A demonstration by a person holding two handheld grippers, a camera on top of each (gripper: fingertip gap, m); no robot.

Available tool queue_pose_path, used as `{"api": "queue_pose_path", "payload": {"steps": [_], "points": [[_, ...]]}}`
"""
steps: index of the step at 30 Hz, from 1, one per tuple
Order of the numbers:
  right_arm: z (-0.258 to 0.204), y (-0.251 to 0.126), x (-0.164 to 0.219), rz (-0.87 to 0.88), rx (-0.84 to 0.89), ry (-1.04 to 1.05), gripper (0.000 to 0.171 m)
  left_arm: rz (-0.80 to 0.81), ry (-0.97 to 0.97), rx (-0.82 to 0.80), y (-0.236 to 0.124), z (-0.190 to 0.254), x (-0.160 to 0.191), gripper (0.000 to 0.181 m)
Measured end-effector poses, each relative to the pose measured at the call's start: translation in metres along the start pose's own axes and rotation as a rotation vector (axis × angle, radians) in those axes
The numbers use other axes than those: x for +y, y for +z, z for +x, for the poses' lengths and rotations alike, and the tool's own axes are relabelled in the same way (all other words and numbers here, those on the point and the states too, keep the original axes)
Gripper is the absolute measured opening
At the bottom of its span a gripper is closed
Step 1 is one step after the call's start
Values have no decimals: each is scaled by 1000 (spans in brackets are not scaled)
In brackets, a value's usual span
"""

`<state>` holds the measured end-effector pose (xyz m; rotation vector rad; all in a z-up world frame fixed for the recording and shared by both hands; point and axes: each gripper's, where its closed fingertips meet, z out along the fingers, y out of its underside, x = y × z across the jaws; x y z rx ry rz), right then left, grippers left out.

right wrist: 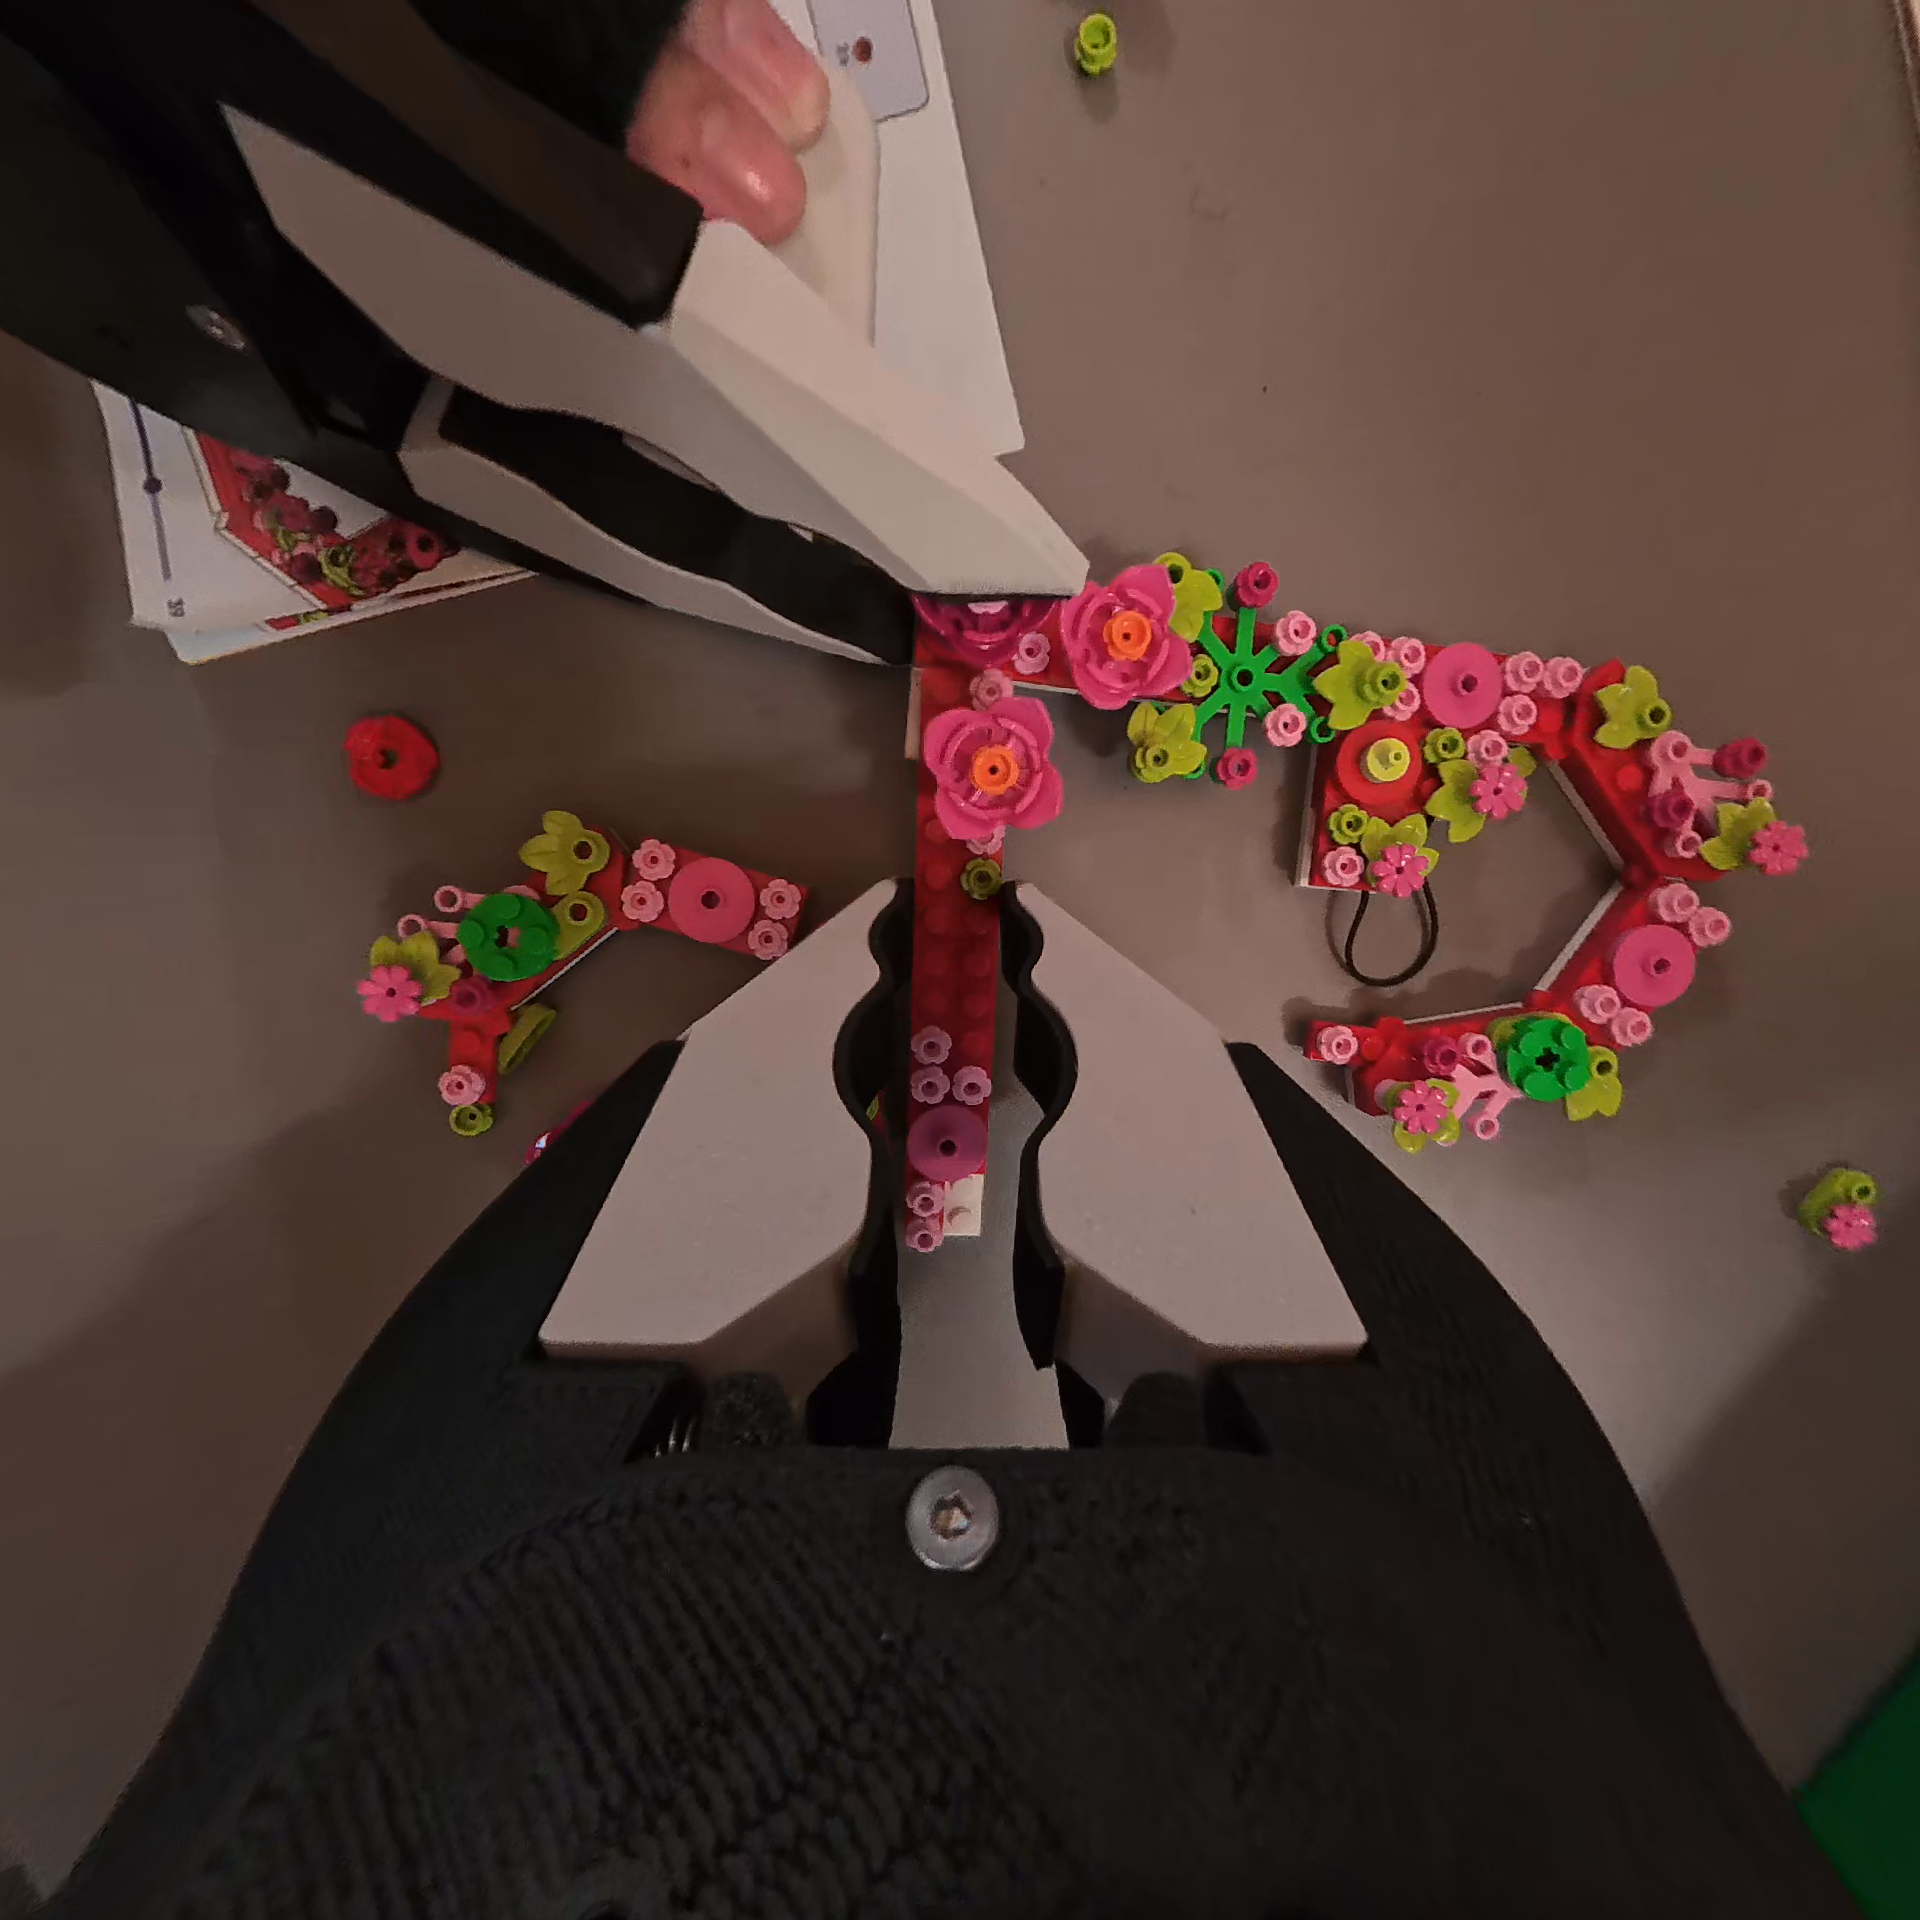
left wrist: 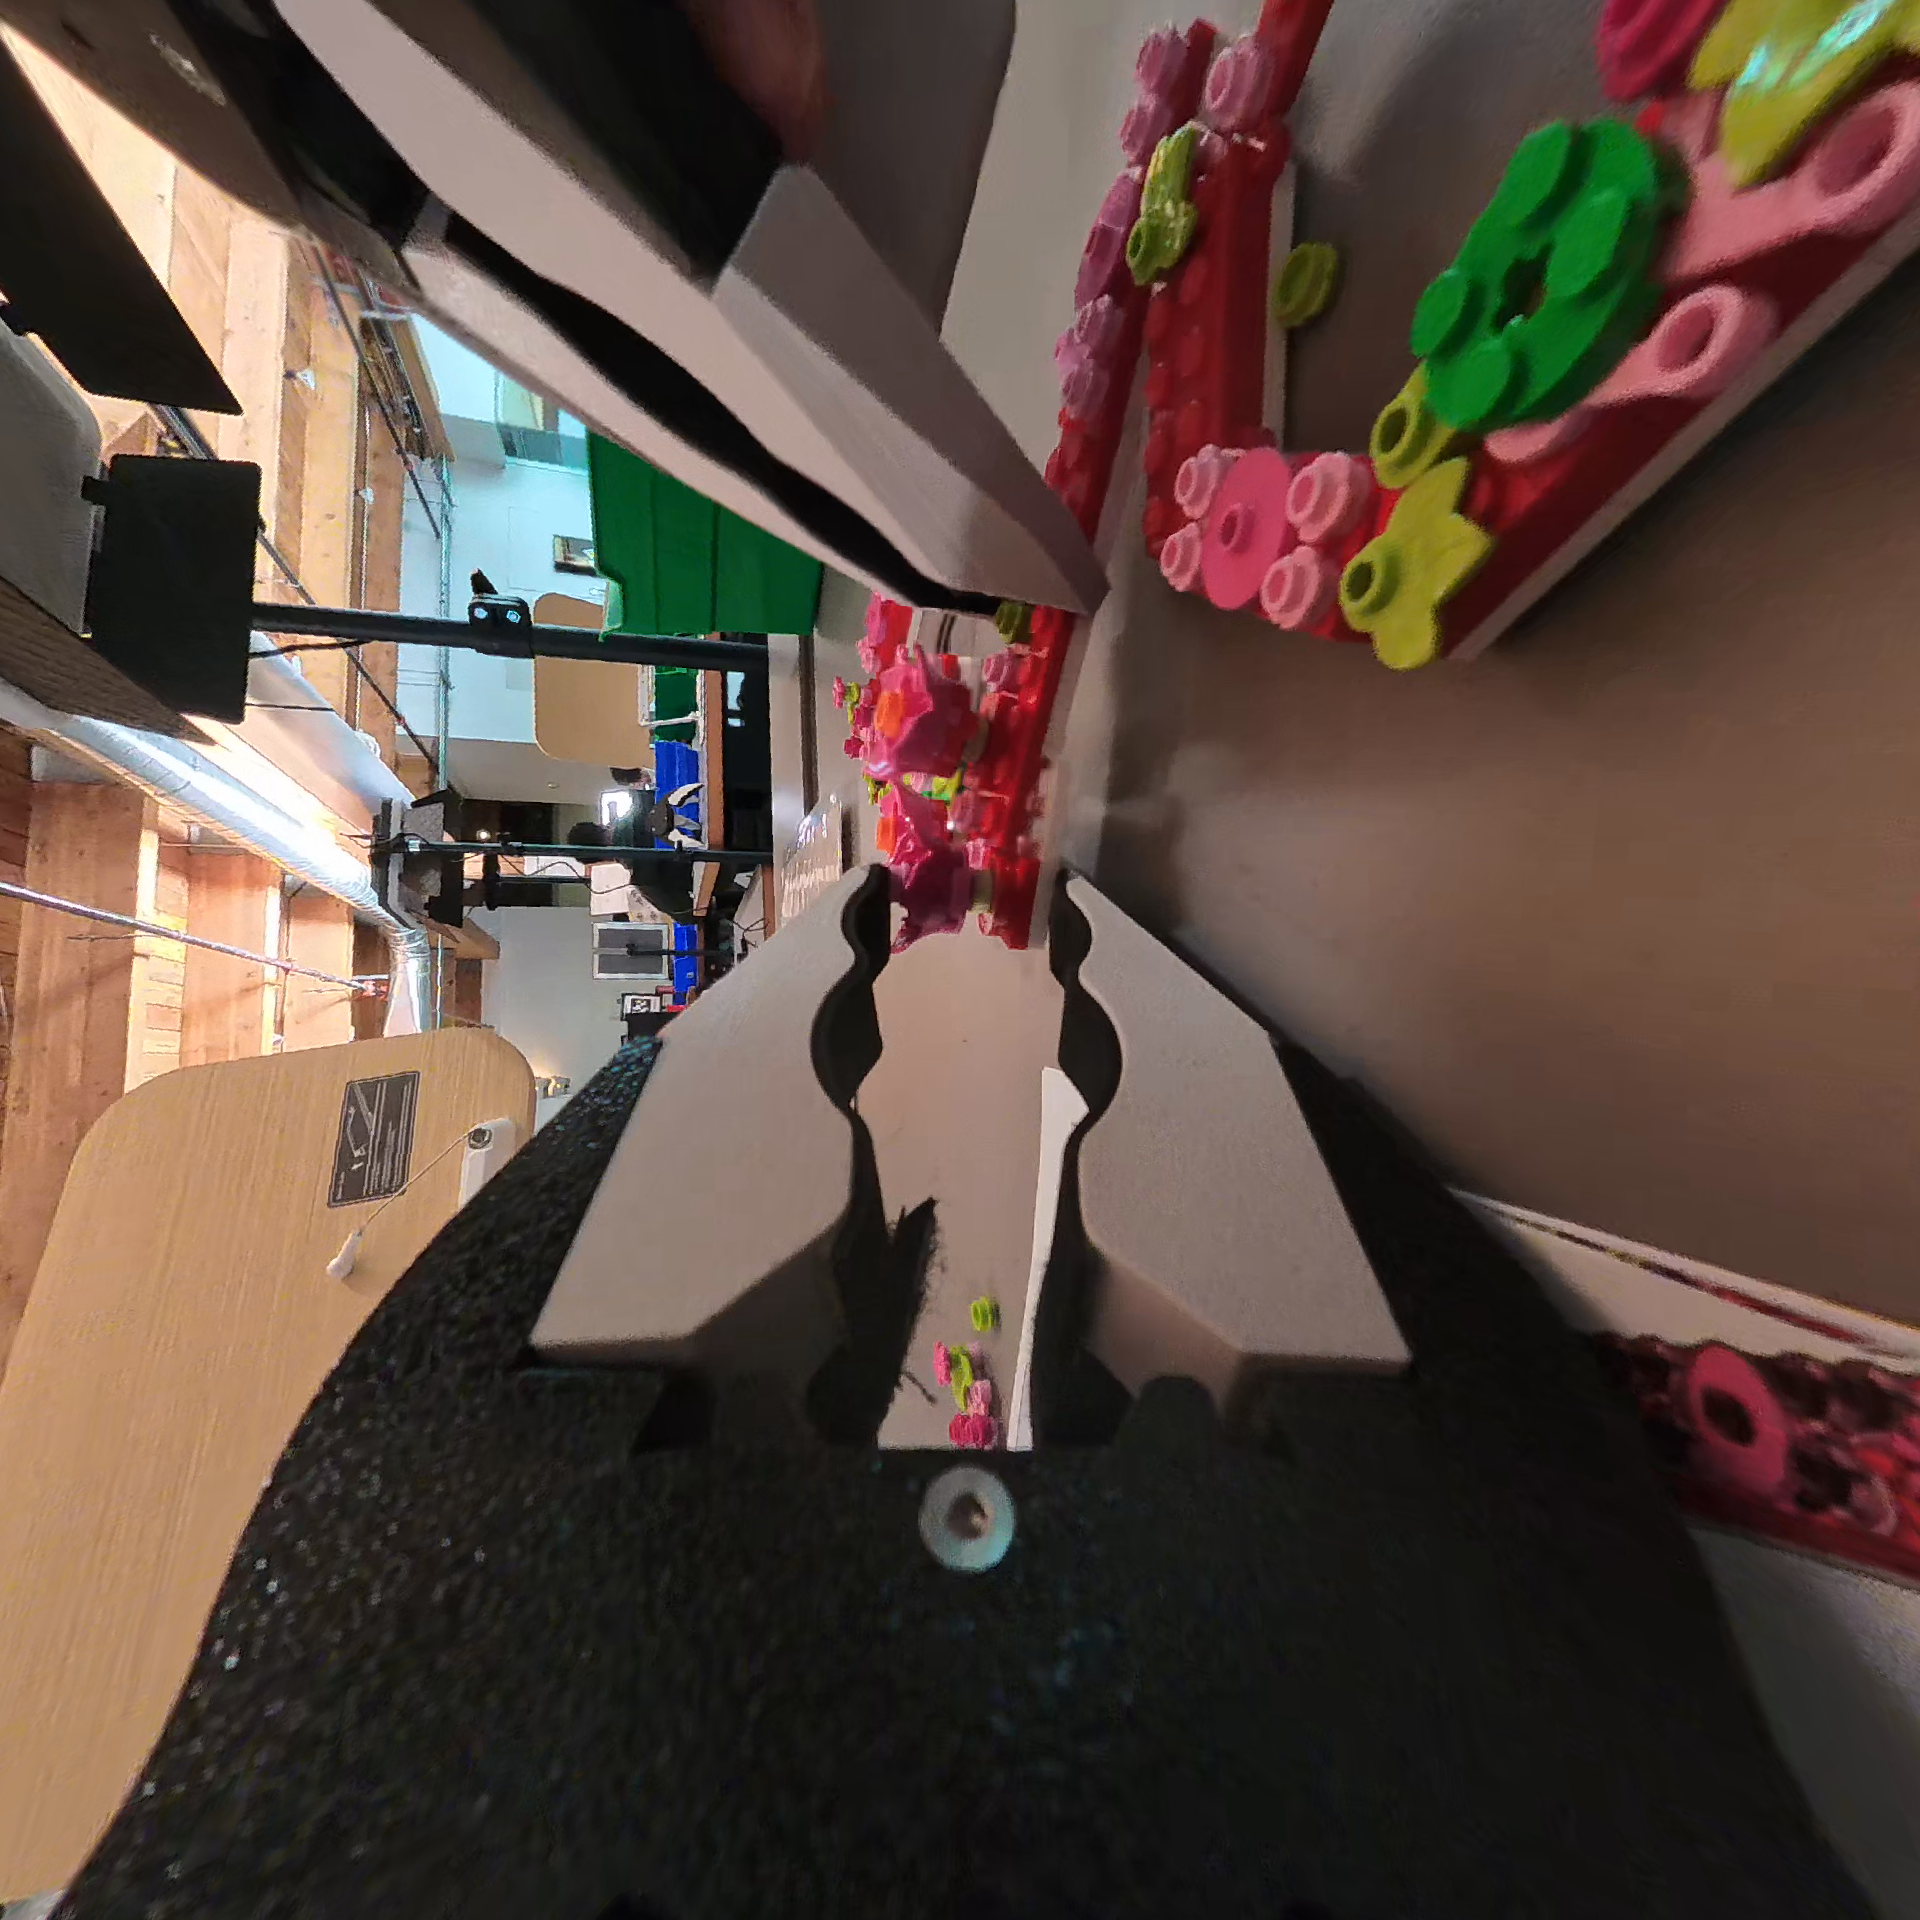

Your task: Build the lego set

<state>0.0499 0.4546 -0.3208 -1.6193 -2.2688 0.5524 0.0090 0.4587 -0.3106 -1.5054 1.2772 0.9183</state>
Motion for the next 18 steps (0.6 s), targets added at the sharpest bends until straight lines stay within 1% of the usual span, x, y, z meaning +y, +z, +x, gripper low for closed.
{"api": "queue_pose_path", "payload": {"steps": [18], "points": [[0,0,5,-105,38,12,14,-22,22,-2,1,0,0,28]]}}
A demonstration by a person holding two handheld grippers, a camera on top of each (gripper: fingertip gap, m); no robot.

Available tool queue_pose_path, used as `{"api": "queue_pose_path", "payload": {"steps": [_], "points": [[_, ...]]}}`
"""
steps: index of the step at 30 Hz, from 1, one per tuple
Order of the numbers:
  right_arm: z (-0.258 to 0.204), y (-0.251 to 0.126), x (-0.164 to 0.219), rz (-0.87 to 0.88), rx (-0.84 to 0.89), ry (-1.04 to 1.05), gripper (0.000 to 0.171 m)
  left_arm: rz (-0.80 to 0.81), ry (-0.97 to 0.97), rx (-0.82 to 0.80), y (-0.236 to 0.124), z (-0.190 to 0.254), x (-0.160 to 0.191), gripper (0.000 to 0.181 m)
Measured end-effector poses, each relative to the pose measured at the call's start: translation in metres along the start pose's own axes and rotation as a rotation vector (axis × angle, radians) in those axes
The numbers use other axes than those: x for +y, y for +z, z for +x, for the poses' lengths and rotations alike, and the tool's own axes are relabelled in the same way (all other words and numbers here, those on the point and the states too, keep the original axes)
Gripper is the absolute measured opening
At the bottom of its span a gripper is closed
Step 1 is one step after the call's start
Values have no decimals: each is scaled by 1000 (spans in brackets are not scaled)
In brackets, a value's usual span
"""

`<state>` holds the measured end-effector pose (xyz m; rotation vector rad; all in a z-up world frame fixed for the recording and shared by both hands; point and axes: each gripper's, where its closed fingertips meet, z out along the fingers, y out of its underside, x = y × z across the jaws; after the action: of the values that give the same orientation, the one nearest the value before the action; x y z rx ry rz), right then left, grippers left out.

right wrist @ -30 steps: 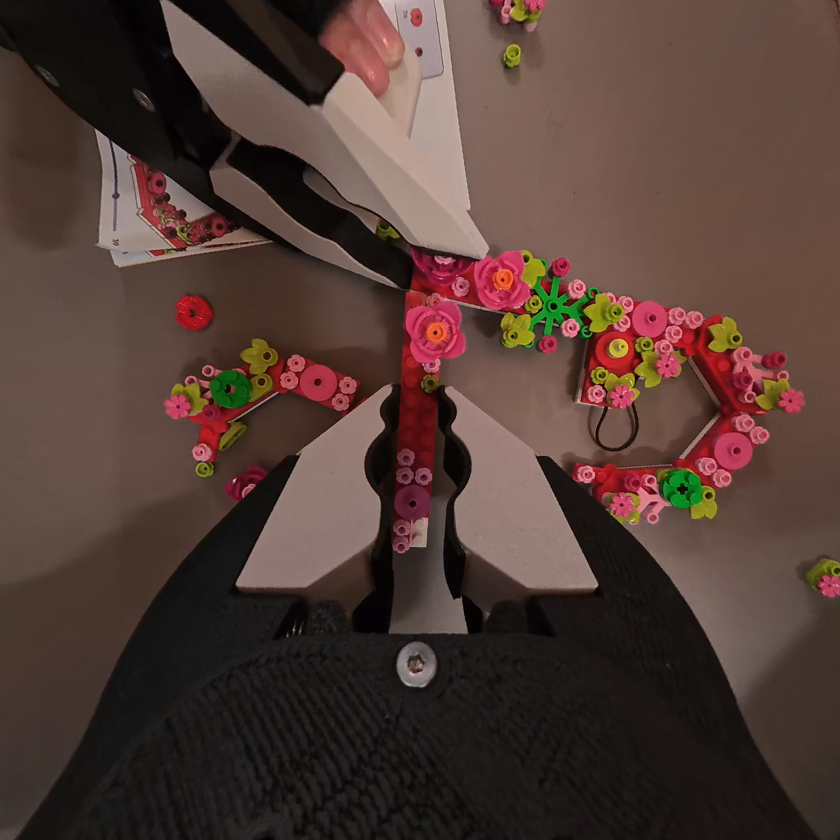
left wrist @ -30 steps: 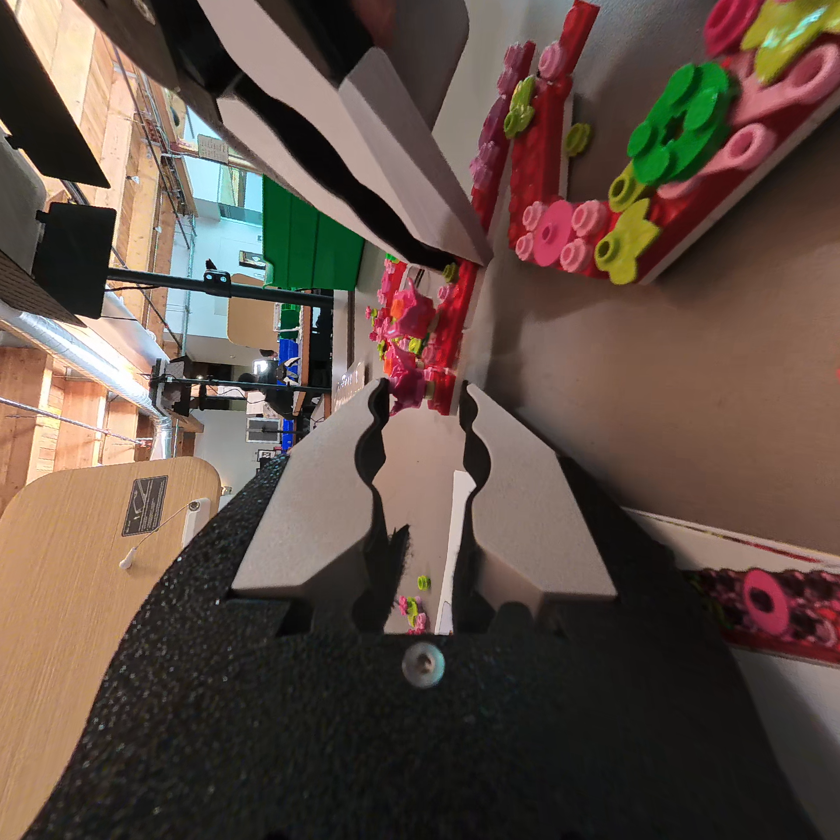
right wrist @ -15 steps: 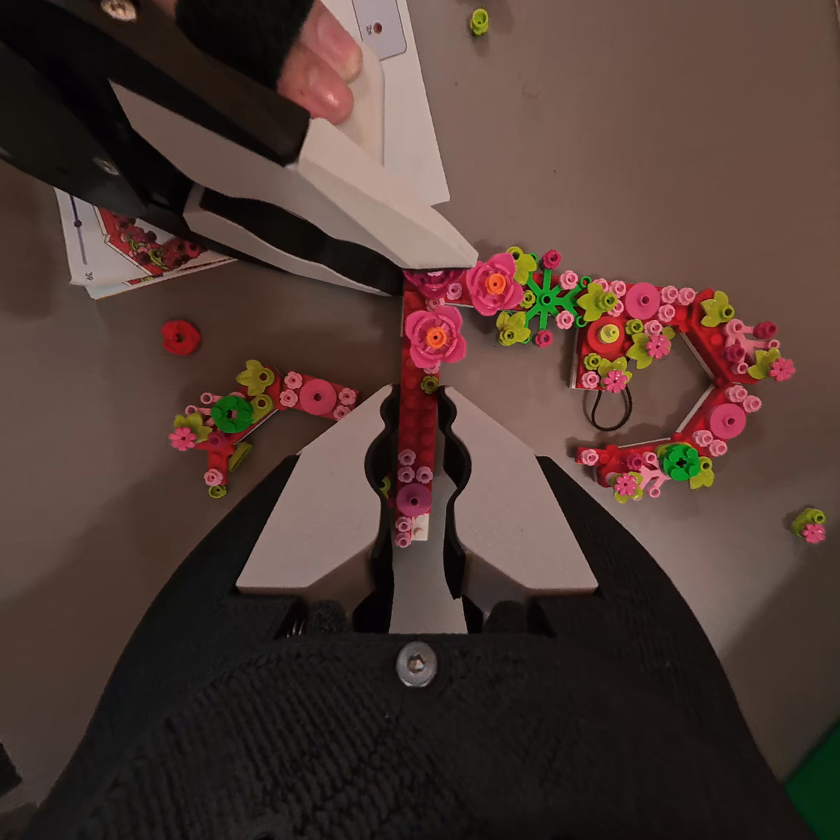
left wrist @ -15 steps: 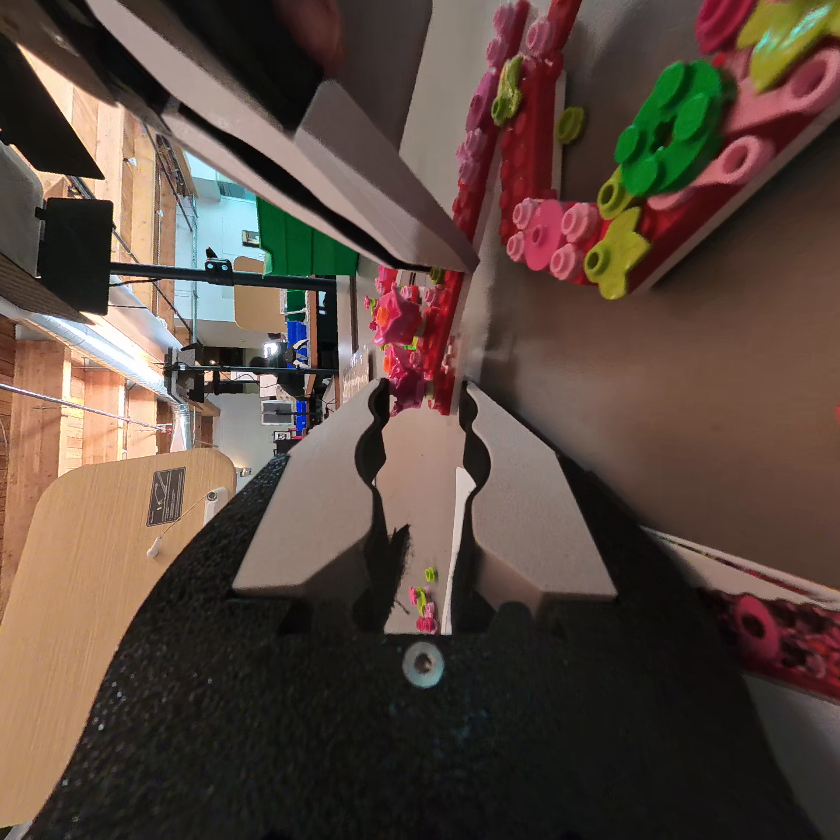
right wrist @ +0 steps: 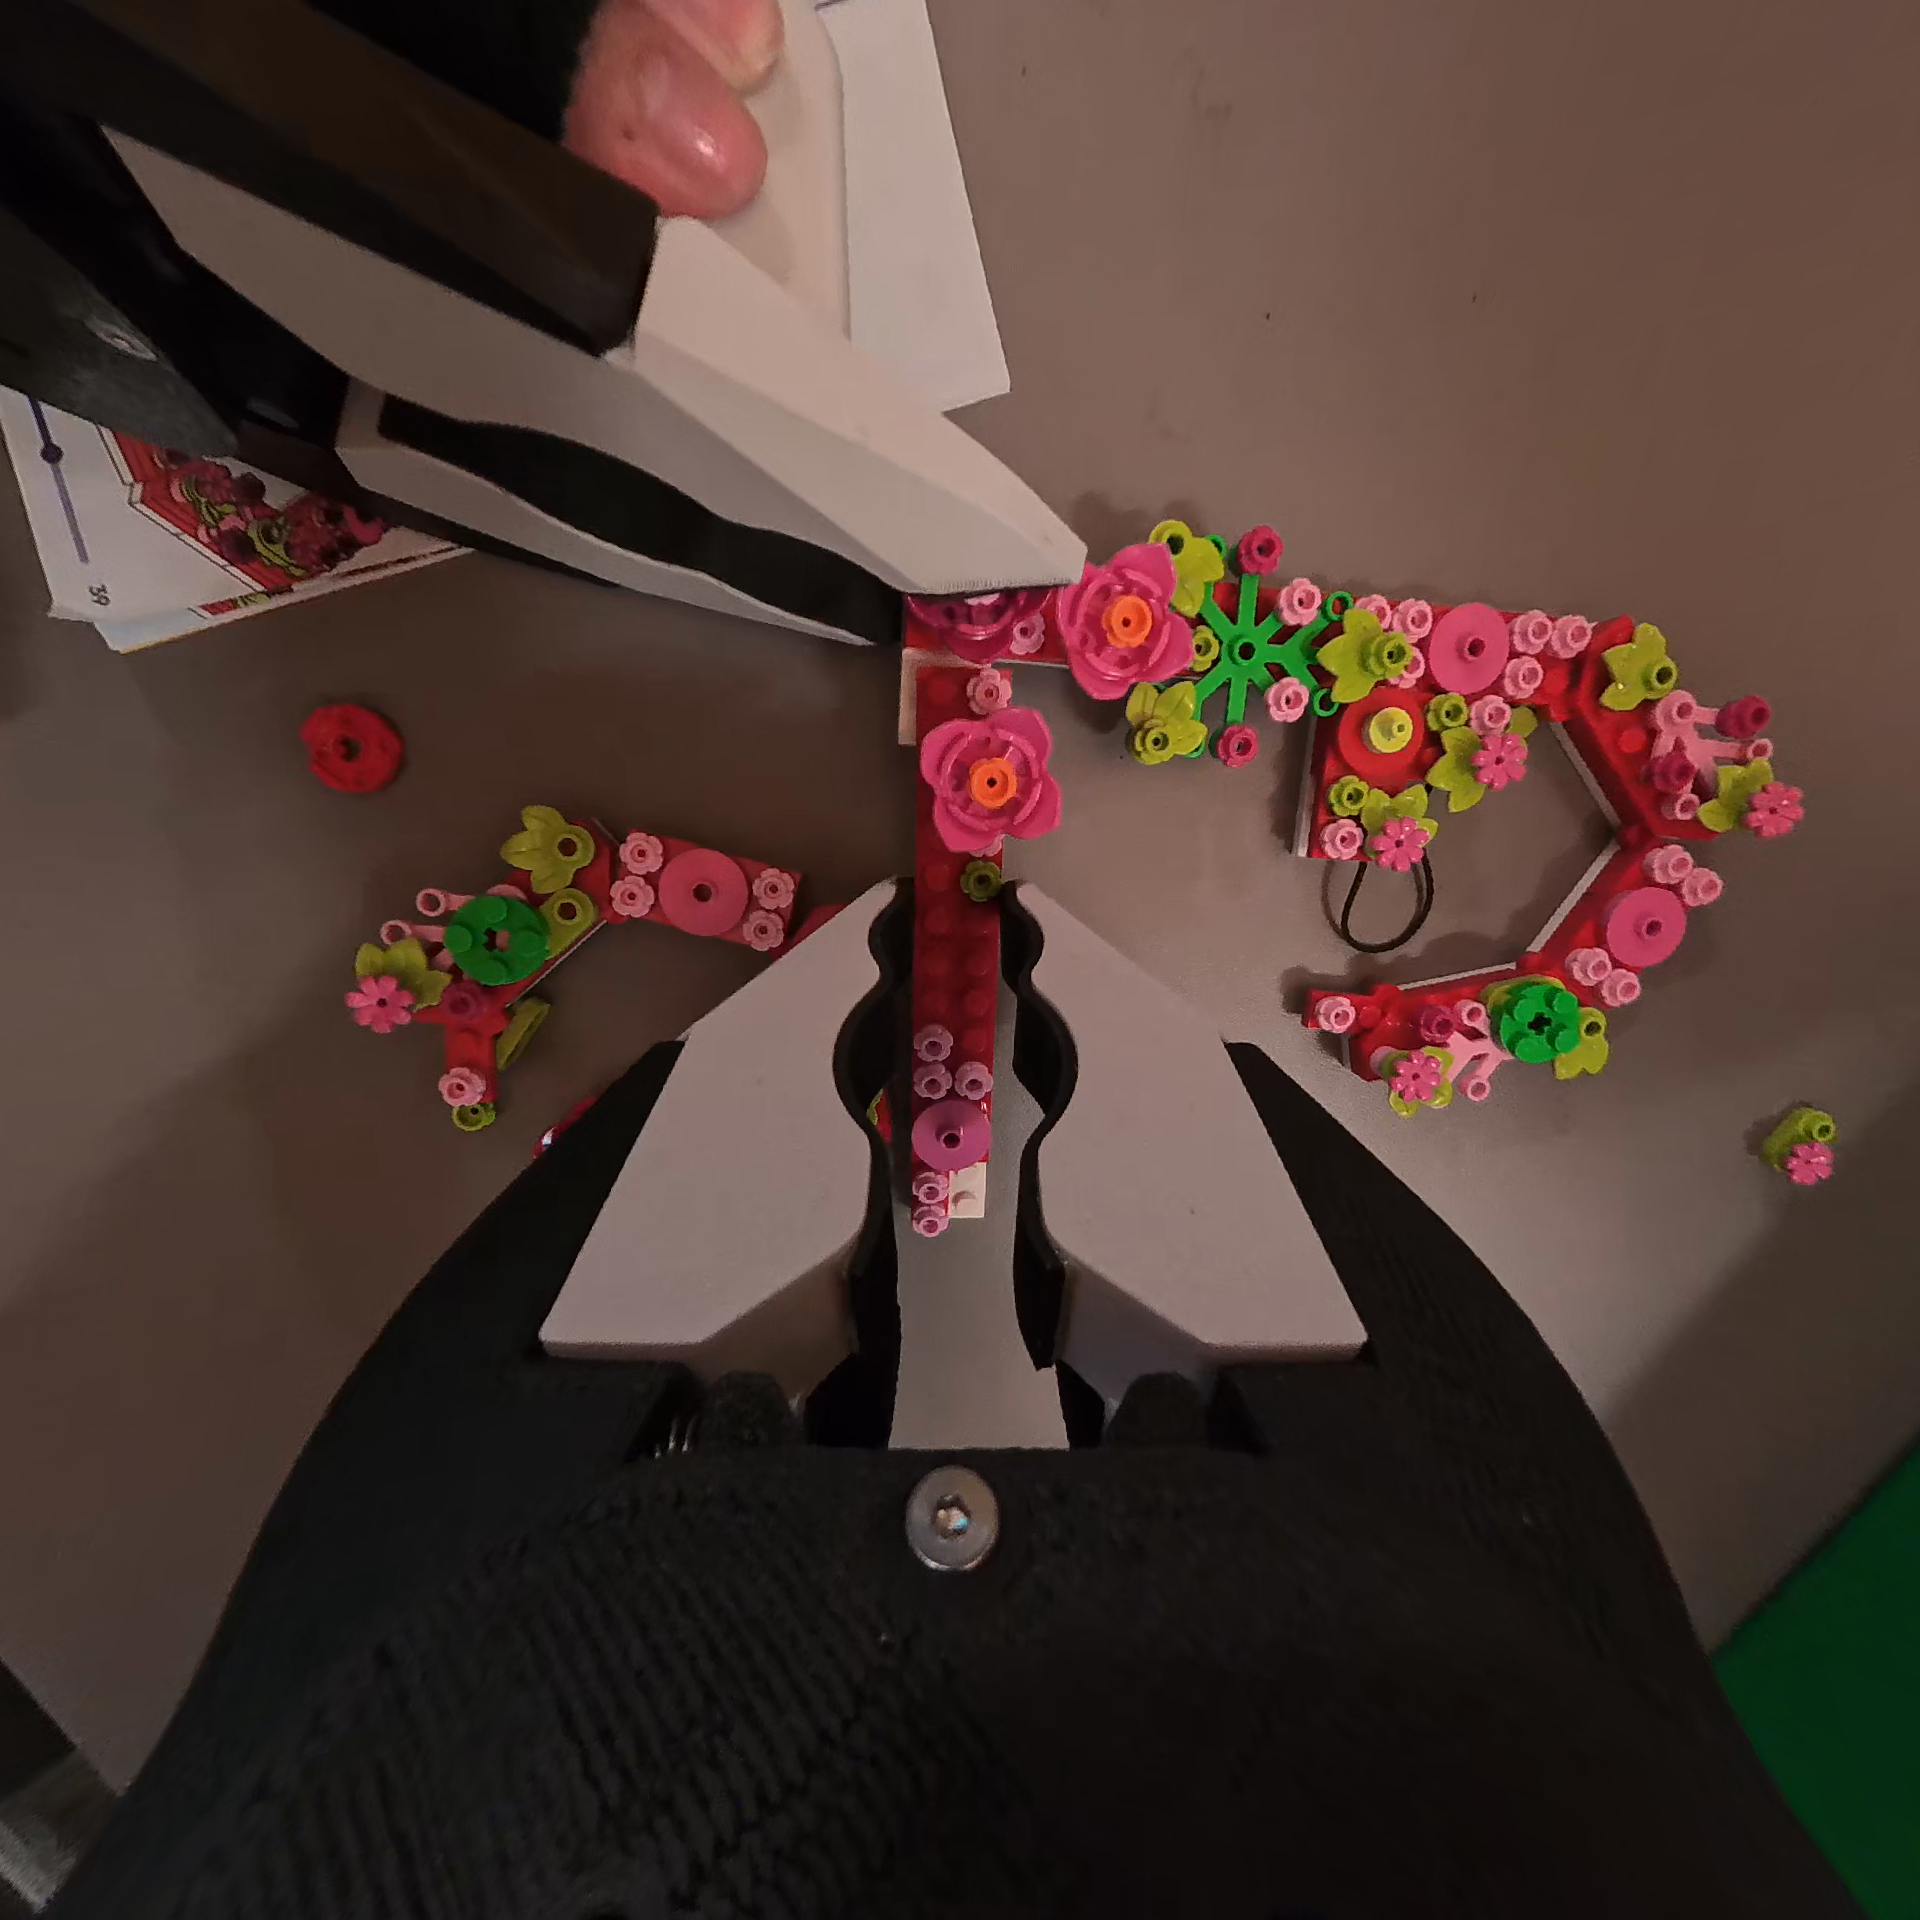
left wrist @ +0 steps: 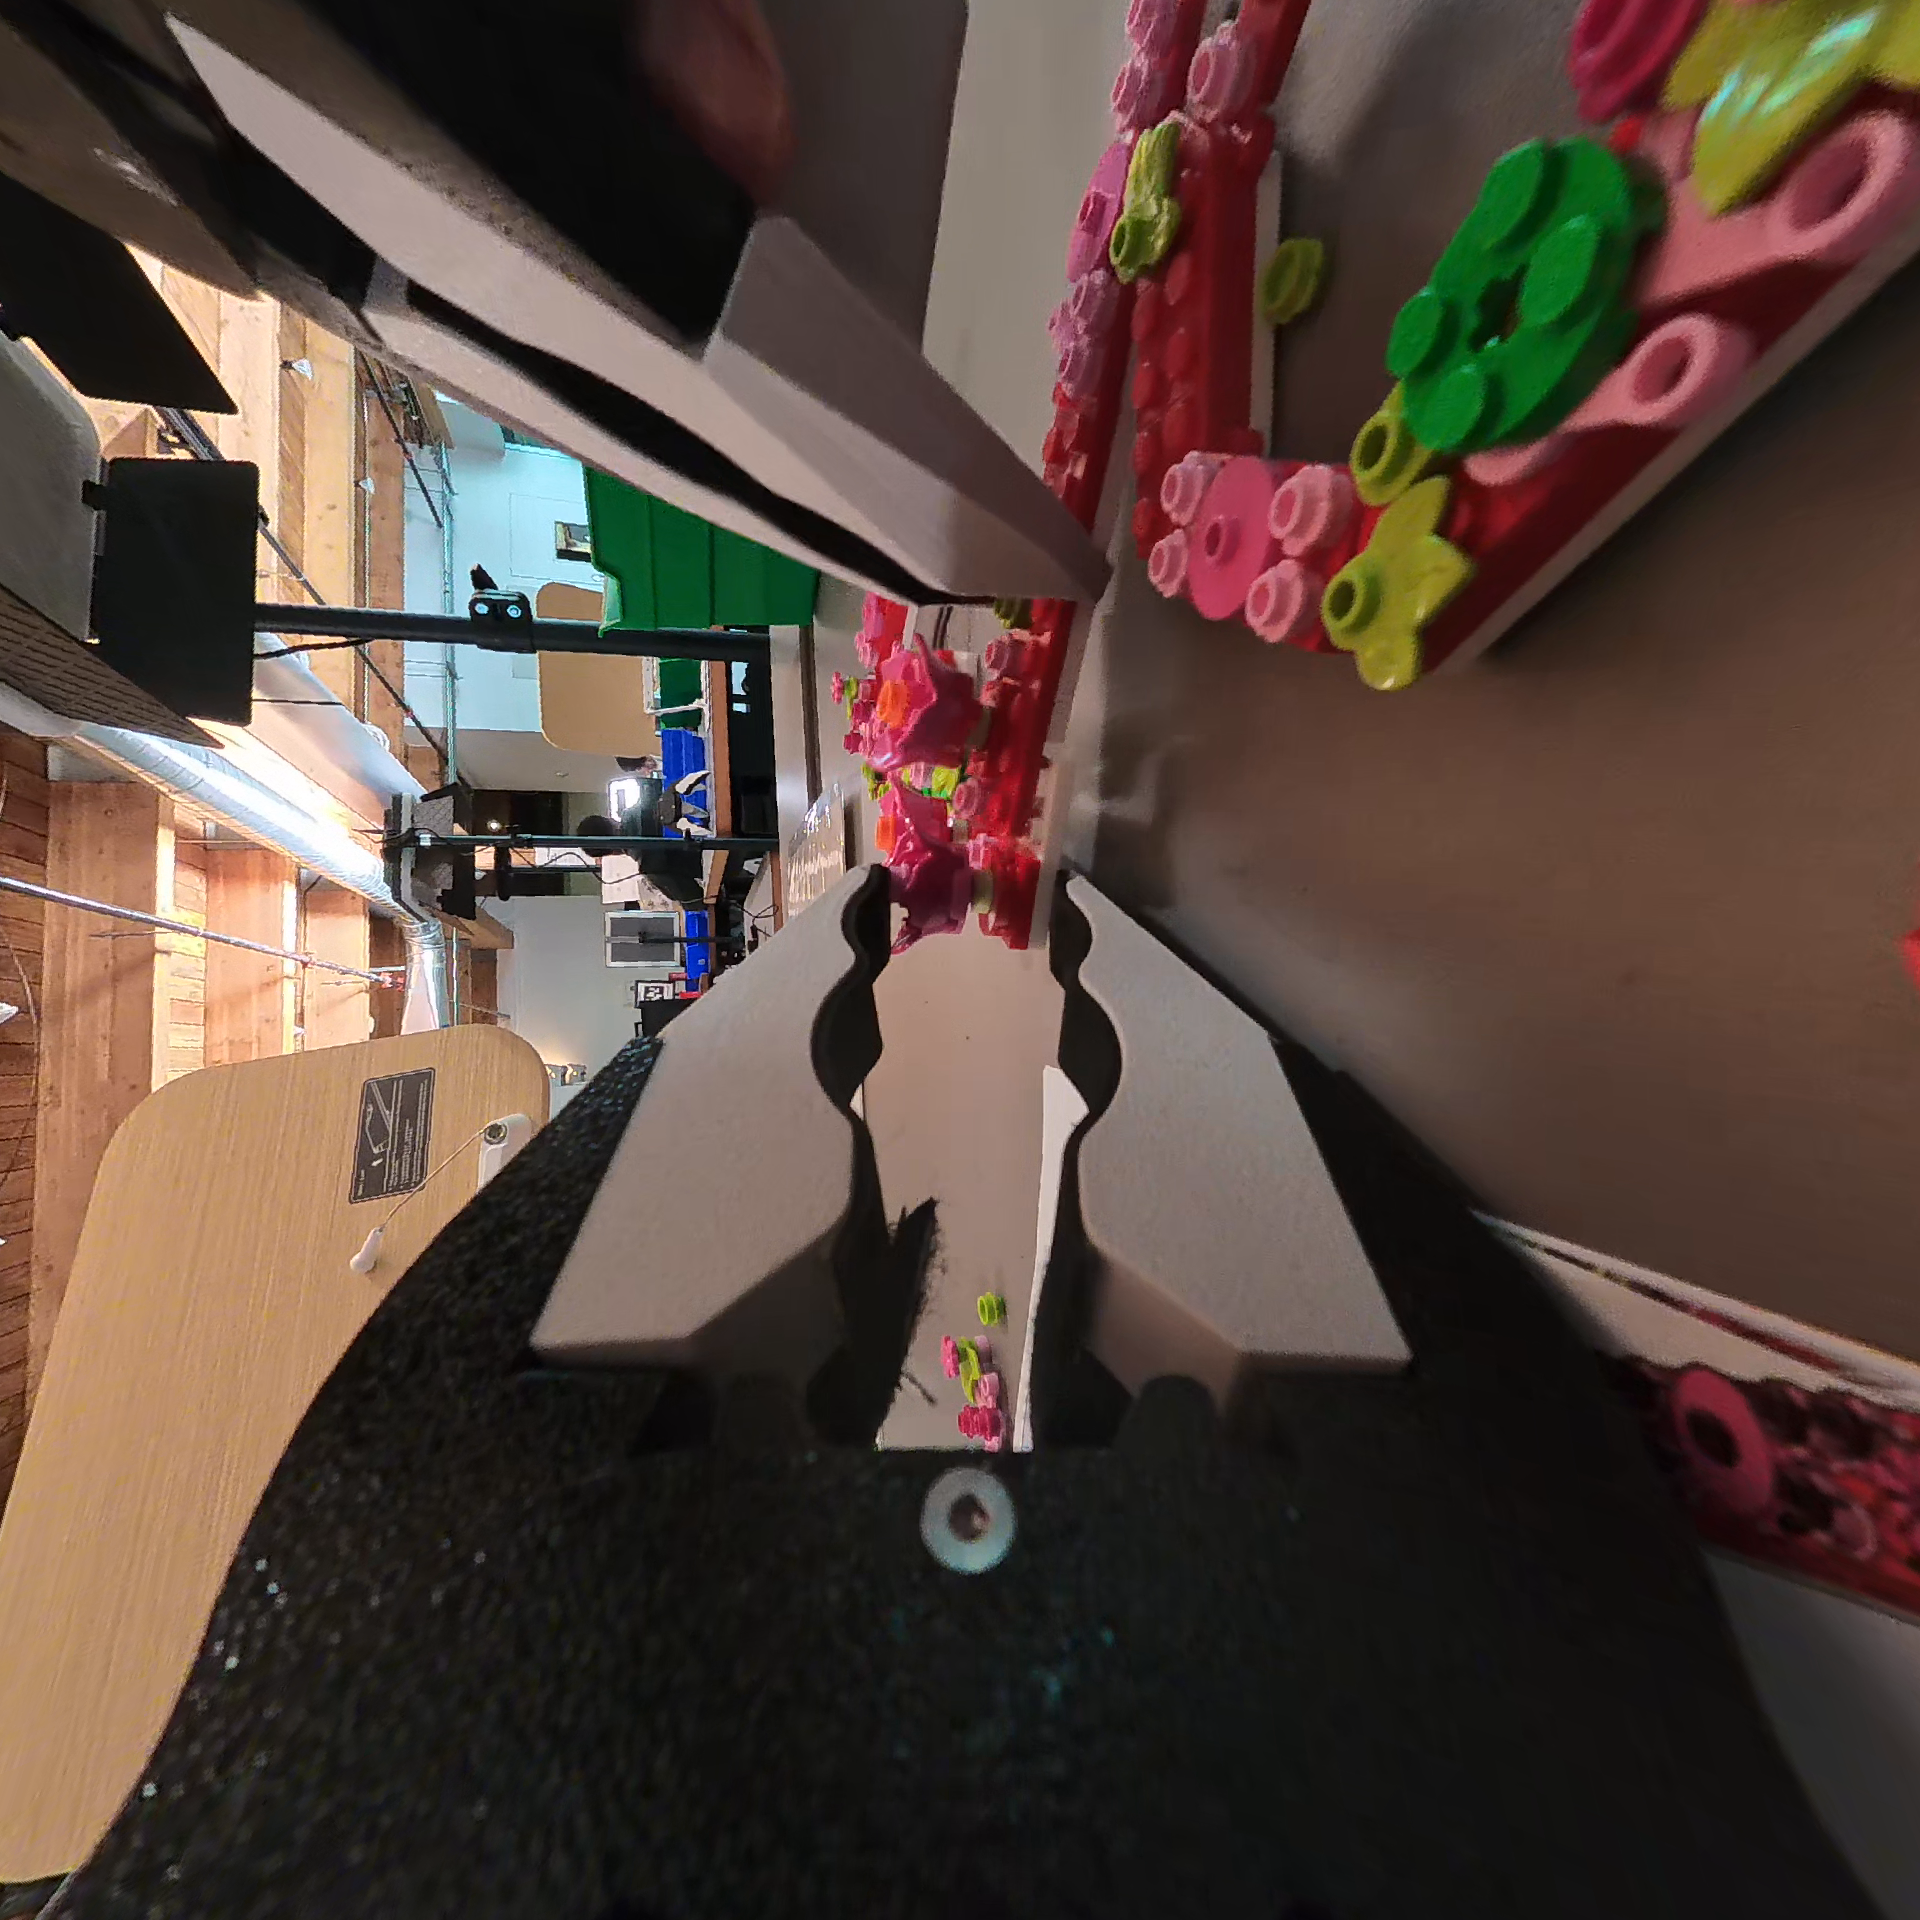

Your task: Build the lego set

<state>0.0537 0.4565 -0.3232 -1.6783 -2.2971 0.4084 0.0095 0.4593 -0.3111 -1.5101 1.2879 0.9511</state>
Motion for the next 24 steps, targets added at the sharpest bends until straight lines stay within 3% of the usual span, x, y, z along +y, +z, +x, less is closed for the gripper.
{"api": "queue_pose_path", "payload": {"steps": [15,24], "points": [[-5,7,3,-35,-2,15,20,1,1,0,0,-1,0,28],[6,-15,4,45,243,-66,31,3,-16,4,0,-1,2,29]]}}
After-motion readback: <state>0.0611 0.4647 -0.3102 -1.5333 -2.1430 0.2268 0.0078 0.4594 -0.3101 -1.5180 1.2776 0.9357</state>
